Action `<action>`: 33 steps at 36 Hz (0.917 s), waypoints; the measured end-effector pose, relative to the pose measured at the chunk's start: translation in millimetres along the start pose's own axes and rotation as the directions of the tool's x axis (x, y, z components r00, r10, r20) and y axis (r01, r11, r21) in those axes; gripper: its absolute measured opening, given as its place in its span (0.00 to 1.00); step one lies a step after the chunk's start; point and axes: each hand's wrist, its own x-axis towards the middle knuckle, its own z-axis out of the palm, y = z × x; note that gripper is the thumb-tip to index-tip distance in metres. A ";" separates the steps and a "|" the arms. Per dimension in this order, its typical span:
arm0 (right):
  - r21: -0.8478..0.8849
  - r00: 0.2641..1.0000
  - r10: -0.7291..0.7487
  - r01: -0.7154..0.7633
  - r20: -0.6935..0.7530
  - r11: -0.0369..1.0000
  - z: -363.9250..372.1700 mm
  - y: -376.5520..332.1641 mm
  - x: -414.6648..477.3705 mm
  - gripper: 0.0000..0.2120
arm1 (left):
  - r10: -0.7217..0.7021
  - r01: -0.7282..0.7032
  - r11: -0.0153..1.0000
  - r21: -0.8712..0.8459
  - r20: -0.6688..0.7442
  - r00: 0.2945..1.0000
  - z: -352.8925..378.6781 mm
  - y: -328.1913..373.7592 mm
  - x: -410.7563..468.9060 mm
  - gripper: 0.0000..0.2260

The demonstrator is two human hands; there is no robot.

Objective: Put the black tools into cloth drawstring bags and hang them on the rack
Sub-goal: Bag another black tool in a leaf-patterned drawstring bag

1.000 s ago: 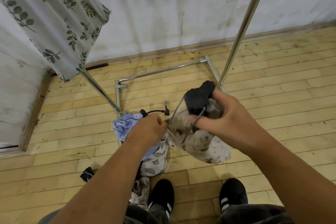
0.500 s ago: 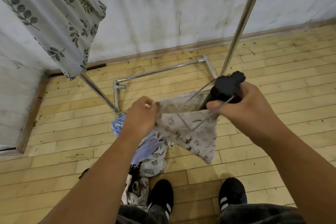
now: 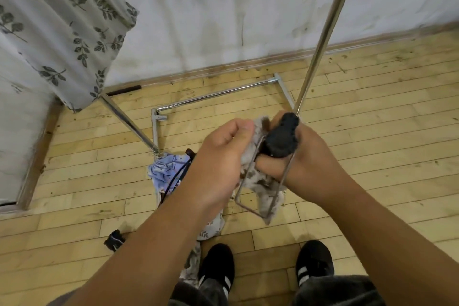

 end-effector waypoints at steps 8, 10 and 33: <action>0.084 0.915 0.141 -0.118 -0.377 0.989 -29.2 -0.8 9.5 0.12 | -0.055 0.014 0.953 0.301 0.129 0.990 -28.8 6.6 -3.6 0.04; 0.083 0.904 0.140 -0.116 -0.404 0.990 -33.0 2.1 7.6 0.13 | -0.075 0.066 0.919 0.390 0.009 0.997 -34.0 3.4 1.7 0.03; -0.356 0.991 -0.063 0.016 -0.121 0.934 -6.5 -1.3 3.0 0.16 | -0.020 0.036 0.995 0.097 -0.167 0.986 -0.9 -6.3 6.1 0.09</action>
